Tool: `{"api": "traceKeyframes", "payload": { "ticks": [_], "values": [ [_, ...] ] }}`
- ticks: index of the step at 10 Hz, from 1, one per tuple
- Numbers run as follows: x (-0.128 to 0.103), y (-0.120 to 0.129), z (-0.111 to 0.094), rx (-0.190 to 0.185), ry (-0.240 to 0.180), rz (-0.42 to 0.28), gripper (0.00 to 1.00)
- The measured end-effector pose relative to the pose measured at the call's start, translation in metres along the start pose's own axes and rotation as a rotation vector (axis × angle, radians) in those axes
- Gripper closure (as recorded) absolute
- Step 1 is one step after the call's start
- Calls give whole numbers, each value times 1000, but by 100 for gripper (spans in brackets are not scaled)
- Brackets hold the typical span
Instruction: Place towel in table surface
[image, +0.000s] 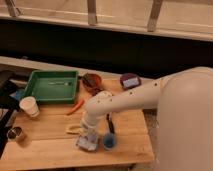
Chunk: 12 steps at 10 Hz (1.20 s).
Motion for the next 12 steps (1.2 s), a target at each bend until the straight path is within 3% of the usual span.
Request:
{"api": "traceKeyframes", "payload": {
  "ticks": [2, 3, 5, 7, 9, 12],
  "values": [
    [-20, -2, -28, 7, -54, -41, 100],
    [-37, -3, -45, 1, -103, -76, 100],
    [-73, 3, -55, -48, -173, -144, 100],
    [-127, 19, -54, -133, -220, -249, 100],
    [-153, 30, -52, -179, -235, -311, 100],
    [-153, 30, -52, -186, -235, -314, 100]
  ]
}}
